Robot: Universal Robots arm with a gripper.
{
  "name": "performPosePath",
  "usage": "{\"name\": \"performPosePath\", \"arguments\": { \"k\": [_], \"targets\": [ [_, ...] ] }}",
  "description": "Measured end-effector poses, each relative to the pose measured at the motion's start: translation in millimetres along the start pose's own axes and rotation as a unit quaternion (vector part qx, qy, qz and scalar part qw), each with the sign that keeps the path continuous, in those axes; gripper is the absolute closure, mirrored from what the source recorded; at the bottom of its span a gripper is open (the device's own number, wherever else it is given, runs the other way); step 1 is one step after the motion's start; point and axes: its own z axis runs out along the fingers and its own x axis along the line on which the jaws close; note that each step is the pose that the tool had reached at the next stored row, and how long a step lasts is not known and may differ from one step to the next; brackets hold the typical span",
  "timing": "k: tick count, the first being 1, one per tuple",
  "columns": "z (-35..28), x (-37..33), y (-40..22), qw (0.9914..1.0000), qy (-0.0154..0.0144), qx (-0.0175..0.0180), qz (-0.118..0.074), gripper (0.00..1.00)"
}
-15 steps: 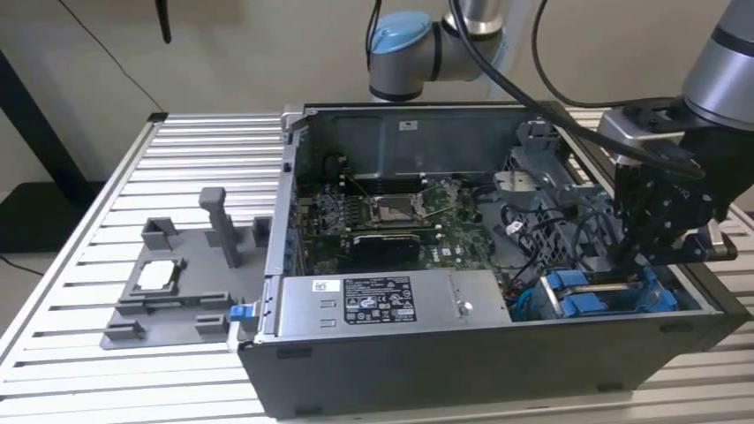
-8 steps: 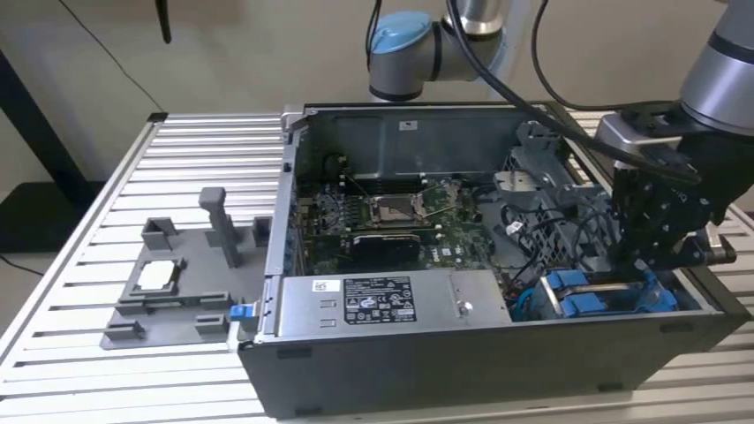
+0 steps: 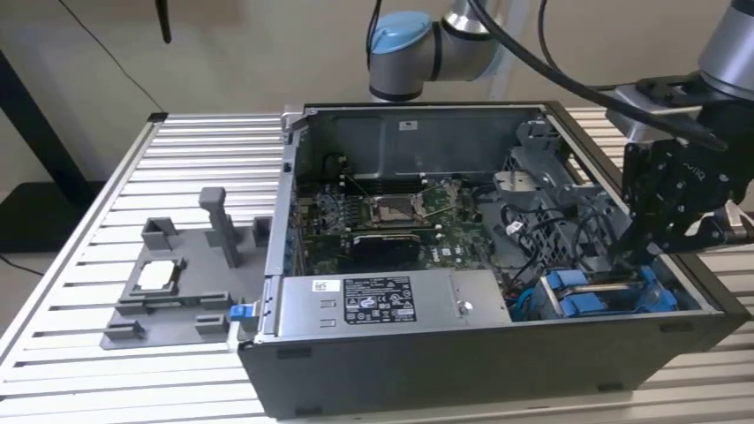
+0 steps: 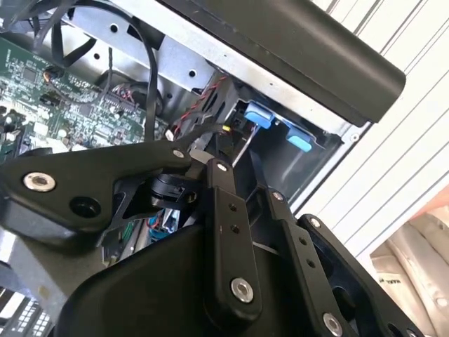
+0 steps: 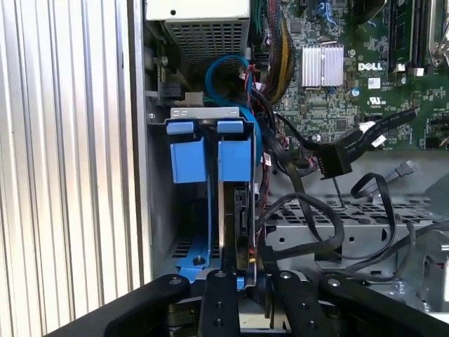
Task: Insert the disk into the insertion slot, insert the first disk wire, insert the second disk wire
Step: 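Insert the first disk wire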
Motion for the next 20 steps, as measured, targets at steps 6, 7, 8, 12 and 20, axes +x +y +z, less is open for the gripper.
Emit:
{"name": "performPosePath", "arguments": {
  "k": [6, 7, 8, 12, 20],
  "targets": [
    [-13.5, -0.5, 1.0, 1.0, 0.0008, 0.0001, 0.0, 0.73],
    [-13.6, -0.4, 1.1, 1.0, 0.0011, 0.0001, 0.0, 0.73],
    [-13.6, -0.4, 1.1, 1.0, 0.0012, 0.0001, 0.0, 0.73],
    [-13.7, -1.3, 1.9, 1.0, 0.0016, 0.0001, 0.0, 0.73],
    [-15.4, -12.2, 14.8, 1.0, 0.0016, 0.0002, 0.0, 0.73]
  ]
}}
